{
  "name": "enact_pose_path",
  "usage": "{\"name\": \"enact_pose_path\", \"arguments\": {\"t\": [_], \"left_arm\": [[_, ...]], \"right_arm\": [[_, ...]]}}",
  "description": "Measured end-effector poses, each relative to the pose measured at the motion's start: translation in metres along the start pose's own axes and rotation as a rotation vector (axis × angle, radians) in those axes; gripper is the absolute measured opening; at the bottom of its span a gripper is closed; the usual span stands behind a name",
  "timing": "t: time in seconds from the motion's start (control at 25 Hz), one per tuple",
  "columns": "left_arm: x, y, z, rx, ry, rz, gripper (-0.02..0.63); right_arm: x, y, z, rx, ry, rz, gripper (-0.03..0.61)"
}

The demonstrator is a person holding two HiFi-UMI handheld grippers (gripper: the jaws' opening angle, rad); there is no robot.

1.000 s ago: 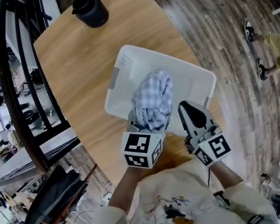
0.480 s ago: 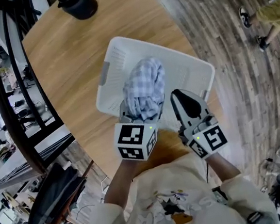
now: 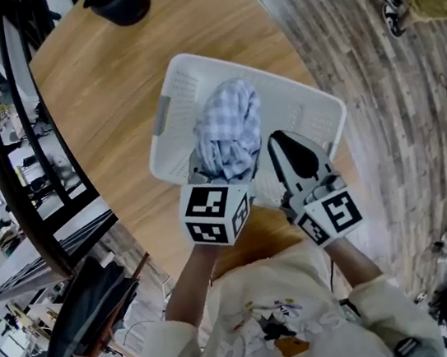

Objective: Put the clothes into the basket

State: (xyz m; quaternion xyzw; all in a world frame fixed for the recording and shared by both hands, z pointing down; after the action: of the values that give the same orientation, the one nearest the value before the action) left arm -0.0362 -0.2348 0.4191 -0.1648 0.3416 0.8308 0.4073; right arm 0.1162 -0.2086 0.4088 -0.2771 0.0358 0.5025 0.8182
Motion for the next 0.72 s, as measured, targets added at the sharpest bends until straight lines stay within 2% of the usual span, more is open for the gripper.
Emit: {"name": "enact_pose_path", "arguments": {"t": [0.16,0.4,0.56,0.72], "left_arm": [[-0.006,0.003,0.001,0.032,0.040,-0.006,0.258],[-0.017,0.008,0.005,0.064,0.166,-0.038,0.261],[-0.027,0.011,0.007,0.090,0.242,-0.026,0.261],[-0.031,0.013,0.008,0.106,0.281,-0.011,0.264]], "right_arm": [[-0.006,-0.003,0.000,-0.016,-0.001,0.002,0.032],[-0.010,-0.005,0.001,-0.029,0.000,0.006,0.032],[-0.013,-0.007,0.001,-0.037,0.002,0.004,0.032],[-0.017,-0.008,0.002,-0.026,0.032,0.021,0.032]]}}
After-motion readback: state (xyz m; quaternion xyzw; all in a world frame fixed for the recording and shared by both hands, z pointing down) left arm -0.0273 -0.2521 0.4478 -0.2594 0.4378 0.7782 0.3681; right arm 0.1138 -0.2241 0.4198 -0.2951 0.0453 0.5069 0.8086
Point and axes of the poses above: the fingertips, and each gripper's own axes: x backward along the fingers, y to its left, z out of its underside, the point moved 9 cm from there along x, backward along the fingers, and after that the axes turned 6 degrees about z, right-handed, at the moved point
